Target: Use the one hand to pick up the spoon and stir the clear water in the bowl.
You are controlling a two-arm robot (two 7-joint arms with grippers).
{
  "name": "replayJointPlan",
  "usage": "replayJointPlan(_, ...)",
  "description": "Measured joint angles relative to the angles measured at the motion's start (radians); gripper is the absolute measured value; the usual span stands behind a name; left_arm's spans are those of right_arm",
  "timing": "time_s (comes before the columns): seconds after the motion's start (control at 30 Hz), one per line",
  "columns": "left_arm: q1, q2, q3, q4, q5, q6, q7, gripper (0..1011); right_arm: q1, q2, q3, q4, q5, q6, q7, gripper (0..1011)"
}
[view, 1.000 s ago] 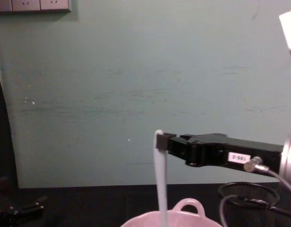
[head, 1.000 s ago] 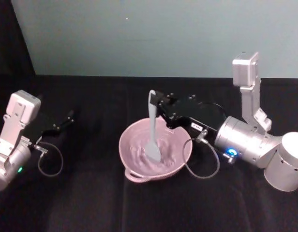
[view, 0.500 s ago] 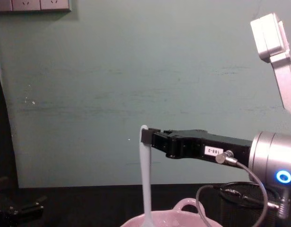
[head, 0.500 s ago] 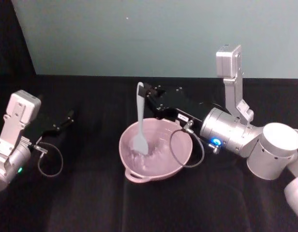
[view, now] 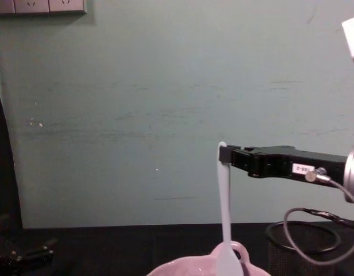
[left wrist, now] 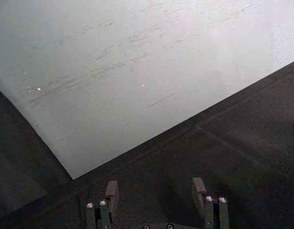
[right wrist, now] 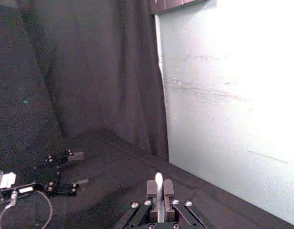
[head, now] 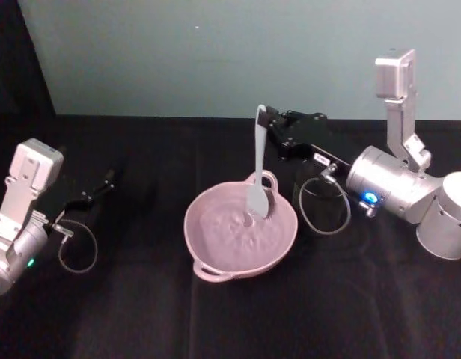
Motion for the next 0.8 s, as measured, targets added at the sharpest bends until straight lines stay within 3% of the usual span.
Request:
replayJointPlan(0.27,0.000,0.000,0.000,0.000,0.000,0.000,0.000,1011,-0.058,0.042,0.016,-0.092,0.004,0.021,-0.005,84)
replayJointPlan(0.43,0.000,0.000,0.000,0.000,0.000,0.000,0.000,1011,-0.089,0.049,0.003,-0.143,0.004,0.025,-0.005,85)
replayJointPlan(0.6,0.000,0.000,0.000,0.000,0.000,0.000,0.000,1011,-0.098,0.034,-0.034,-0.166,-0.006,0.026,0.004,85)
replayJointPlan(0.8,0.000,0.000,0.000,0.000,0.000,0.000,0.000,1011,-0.078,-0.008,-0.071,-0.142,-0.013,0.017,0.017,84)
